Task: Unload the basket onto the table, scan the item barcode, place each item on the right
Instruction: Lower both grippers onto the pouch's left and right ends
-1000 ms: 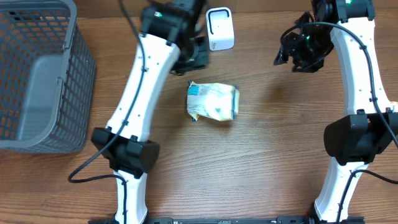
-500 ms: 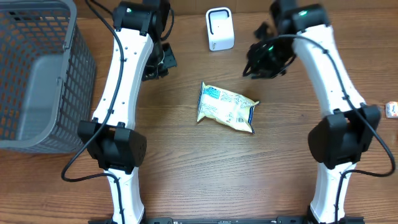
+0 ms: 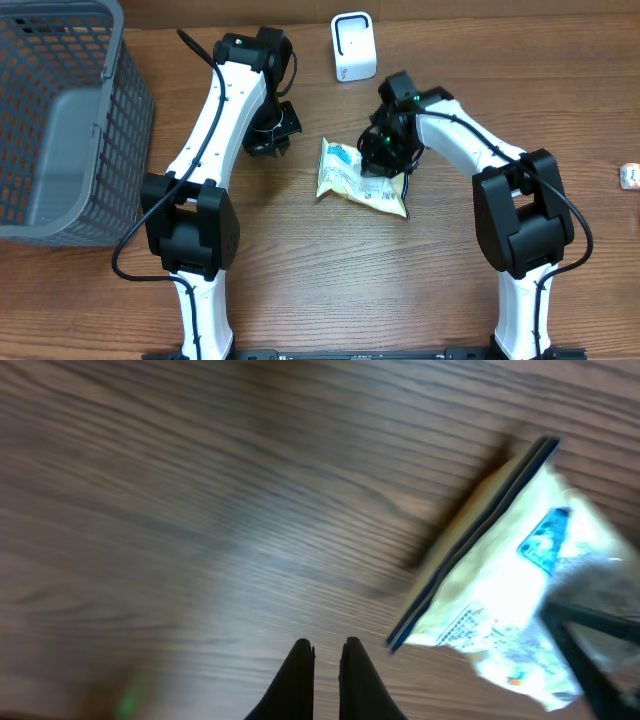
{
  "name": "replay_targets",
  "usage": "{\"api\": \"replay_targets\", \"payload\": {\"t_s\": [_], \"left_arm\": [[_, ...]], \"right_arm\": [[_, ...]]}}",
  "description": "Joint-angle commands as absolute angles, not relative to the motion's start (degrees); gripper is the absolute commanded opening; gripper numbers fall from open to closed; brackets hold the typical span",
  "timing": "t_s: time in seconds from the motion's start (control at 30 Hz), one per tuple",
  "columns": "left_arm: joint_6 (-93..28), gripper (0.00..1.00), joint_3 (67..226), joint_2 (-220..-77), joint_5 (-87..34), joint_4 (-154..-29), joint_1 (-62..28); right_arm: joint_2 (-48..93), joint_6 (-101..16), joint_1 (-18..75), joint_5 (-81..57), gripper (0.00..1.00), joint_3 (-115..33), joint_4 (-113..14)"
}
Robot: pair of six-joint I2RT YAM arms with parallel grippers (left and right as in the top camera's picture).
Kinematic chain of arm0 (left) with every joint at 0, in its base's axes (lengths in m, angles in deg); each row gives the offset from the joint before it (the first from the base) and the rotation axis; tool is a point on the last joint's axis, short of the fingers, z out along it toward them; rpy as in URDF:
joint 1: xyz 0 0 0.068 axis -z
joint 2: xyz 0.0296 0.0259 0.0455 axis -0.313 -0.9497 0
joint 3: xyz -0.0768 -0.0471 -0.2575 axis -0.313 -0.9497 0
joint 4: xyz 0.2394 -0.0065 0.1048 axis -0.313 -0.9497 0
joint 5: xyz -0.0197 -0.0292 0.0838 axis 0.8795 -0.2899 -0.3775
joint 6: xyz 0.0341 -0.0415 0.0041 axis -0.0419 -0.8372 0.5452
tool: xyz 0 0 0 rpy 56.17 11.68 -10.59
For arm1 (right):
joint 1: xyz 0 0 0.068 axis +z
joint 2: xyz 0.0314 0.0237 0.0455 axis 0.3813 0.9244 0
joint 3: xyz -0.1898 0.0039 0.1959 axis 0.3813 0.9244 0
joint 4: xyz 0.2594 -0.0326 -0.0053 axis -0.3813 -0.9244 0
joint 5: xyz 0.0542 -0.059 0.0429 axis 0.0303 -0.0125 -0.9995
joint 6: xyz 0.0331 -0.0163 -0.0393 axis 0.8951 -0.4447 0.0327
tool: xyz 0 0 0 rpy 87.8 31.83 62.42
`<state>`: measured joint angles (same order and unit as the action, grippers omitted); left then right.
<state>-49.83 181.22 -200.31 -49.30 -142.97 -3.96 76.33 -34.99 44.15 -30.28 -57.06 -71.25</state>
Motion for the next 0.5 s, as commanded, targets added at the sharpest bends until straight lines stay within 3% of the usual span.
{"api": "replay_targets", "payload": {"t_s": [0.0, 0.17, 0.47], "left_arm": [[-46.4, 0.04, 180.3, -200.7, -41.5, -140.7, -2.7], [-43.5, 0.04, 179.9, -200.7, -31.8, -136.8, -0.2], [-47.1, 0.04, 173.1, -200.7, -31.9, -129.5, 4.8]], "right_arm": [[75.5, -32.7, 43.7, -24.9, 0.04, -55.8, -71.6], [75.4, -34.4, 43.0, -24.6, 0.06, -57.9, -74.0], [75.4, -38.0, 42.3, -24.6, 0.09, -66.2, -82.3]]}}
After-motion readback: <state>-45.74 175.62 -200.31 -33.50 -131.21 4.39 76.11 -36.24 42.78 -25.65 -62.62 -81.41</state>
